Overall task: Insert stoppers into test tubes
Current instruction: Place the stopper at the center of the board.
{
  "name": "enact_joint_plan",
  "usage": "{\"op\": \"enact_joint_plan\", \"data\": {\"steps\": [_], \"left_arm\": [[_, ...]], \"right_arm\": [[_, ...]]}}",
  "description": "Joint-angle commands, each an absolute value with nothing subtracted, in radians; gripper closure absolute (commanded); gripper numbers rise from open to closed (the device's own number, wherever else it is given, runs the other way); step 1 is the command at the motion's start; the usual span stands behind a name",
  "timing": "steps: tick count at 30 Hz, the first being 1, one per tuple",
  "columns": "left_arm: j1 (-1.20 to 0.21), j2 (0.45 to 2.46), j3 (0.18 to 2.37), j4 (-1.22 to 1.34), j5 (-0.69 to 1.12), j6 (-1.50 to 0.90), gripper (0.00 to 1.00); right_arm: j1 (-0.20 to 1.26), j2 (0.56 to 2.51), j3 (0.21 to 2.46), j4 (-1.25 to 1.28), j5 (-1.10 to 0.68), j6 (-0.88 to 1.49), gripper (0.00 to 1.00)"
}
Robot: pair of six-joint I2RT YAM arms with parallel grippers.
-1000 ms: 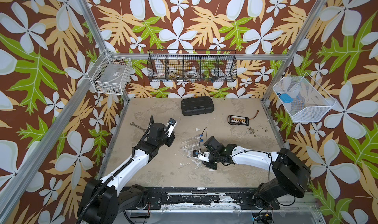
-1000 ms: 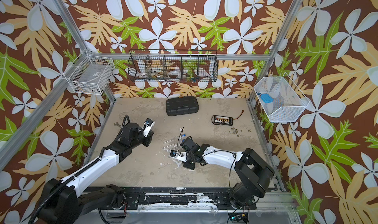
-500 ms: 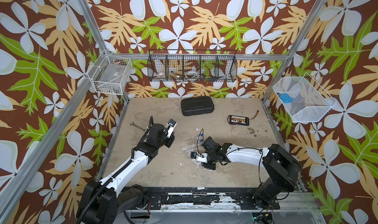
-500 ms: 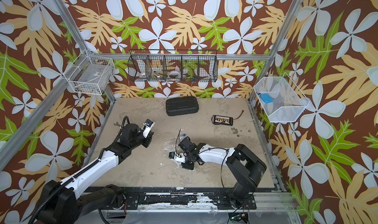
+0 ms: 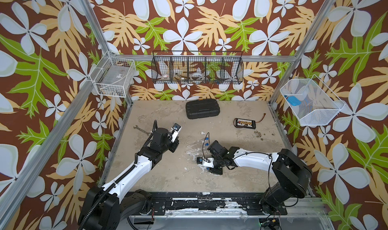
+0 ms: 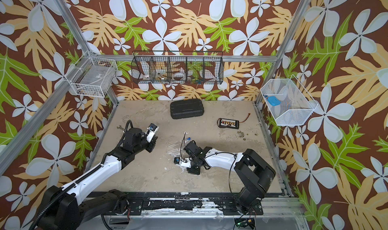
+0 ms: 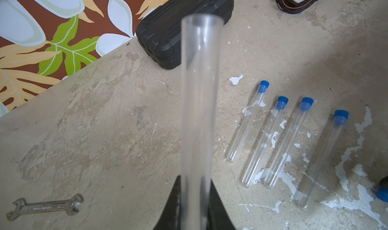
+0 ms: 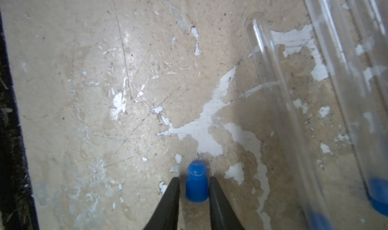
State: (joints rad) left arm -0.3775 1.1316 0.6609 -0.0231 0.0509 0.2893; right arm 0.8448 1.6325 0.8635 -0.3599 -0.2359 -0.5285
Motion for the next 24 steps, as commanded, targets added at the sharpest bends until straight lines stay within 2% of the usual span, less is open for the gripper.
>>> {"op": "enact_joint_plan", "data": {"steps": [1, 24], "left_arm": [[-0.376, 1.129, 0.661, 0.0, 0.052, 0.291, 1.0], [-0.376, 1.125, 0.665, -0.004, 0.052, 0.297, 1.0]], "right_arm": [[0.845, 1.636, 0.867, -0.372, -0.244, -0.542, 0.73], [0.846, 1.66, 0.878, -0.382, -0.185, -0.532, 0.75]]}}
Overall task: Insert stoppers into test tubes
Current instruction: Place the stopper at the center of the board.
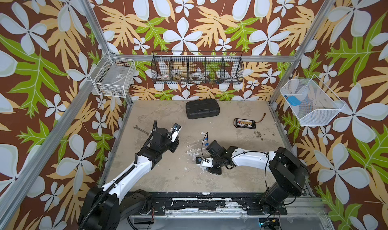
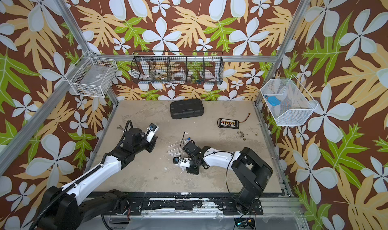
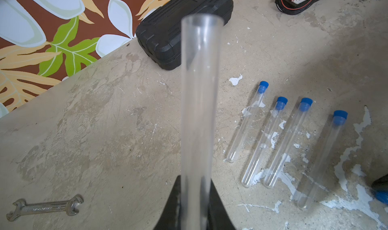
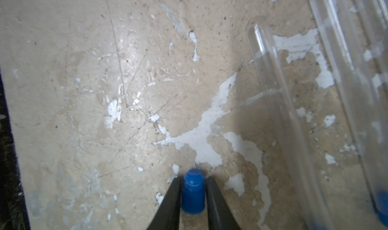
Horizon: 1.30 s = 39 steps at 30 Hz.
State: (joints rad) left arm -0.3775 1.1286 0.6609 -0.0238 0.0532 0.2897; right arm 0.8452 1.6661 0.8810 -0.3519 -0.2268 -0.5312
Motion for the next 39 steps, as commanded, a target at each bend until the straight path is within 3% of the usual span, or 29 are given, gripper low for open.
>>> {"op": "enact_joint_plan", "data": {"steps": [1, 28, 39], "left_arm": [[-0.376, 1.124, 0.664, -0.004, 0.052, 0.298, 1.0], [-0.376, 1.114, 0.66, -0.005, 0.047, 0.302, 1.0], [-0.376, 1.112, 0.666, -0.013, 0.052, 0.314, 1.0]], "right_arm": [[0.845, 1.654, 0.875, -0.382, -0.183, -0.532, 0.75], [0.846, 1.655, 0.868, -0.382, -0.206, -0.538, 0.77], [0.845, 1.643, 0.875, -0.391, -0.195, -0.539, 0.86]]}}
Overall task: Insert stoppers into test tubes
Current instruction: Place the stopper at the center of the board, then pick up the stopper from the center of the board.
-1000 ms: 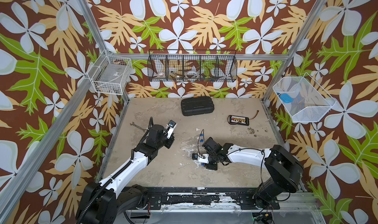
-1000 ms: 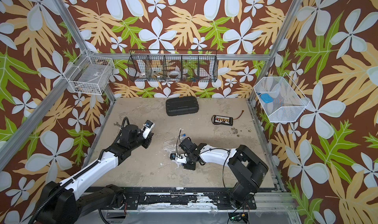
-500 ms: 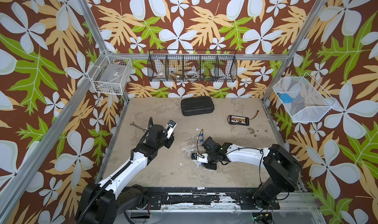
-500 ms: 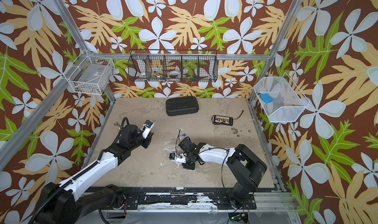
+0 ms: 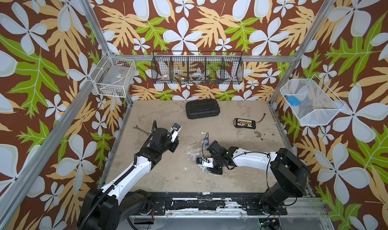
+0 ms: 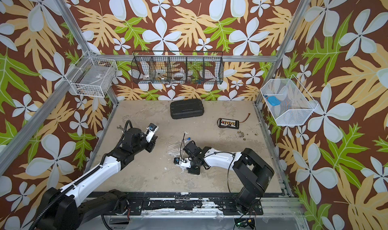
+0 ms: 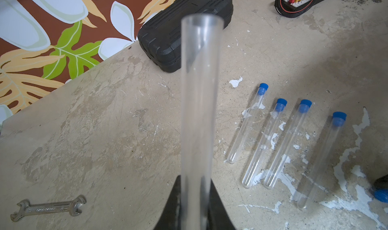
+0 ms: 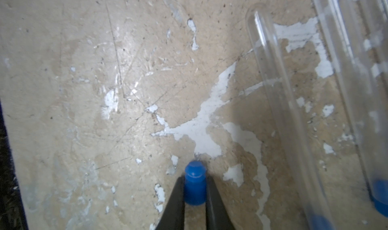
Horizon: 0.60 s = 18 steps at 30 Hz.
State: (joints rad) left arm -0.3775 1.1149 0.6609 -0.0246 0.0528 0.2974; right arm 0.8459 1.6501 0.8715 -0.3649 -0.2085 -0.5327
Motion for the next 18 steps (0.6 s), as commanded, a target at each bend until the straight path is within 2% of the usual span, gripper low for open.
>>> {"op": "enact_joint_plan", "data": {"steps": [1, 8, 18], "left_arm": [[-0.376, 1.112, 0.668, -0.015, 0.054, 0.319, 1.0], [-0.385, 1.107, 0.684, -0.046, 0.134, 0.394, 1.0], [-0.489, 1.081, 0.651, -0.09, 0.175, 0.585, 1.0]], "right_arm": [[0.845, 1.638, 0.879, -0.394, -0.193, -0.539, 0.87], [0.846, 1.558, 0.92, -0.481, -0.178, -0.512, 0.9], [0.831, 1.346, 0.944, -0.619, -0.157, -0.429, 0.9]]}}
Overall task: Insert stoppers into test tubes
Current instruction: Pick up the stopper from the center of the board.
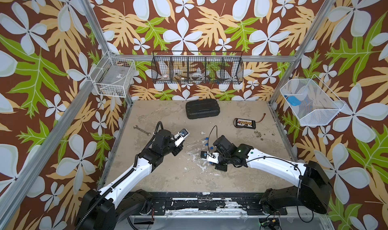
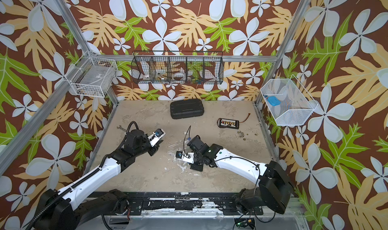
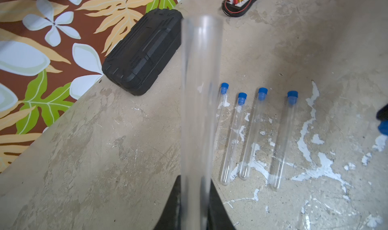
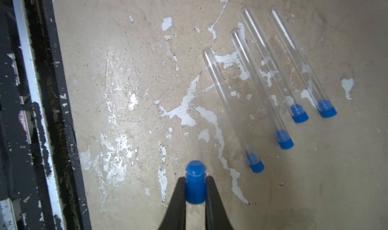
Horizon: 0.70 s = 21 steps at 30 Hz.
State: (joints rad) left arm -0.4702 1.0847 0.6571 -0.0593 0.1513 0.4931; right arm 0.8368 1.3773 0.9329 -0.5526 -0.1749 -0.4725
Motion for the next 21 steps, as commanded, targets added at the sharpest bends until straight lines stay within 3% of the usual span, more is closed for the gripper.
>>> {"op": "enact_joint_plan", "data": {"steps": [1, 12, 21], "left_arm": [[-0.503, 1.079, 0.645, -0.103, 0.173, 0.618, 1.0], [-0.681, 1.097, 0.603, -0.155, 0.023, 0.861, 1.0], [-0.735, 1.087, 0.595, -0.146, -0.006, 0.929, 1.0]], "right_arm": [[0.828, 1.332, 0.951, -0.634, -0.157, -0.424, 0.9], [0.828, 1.359, 1.129, -0.825, -0.17, -0.434, 0.9], [0.832, 1.429, 1.238, -0.813, -0.217, -0.446, 0.9]]}}
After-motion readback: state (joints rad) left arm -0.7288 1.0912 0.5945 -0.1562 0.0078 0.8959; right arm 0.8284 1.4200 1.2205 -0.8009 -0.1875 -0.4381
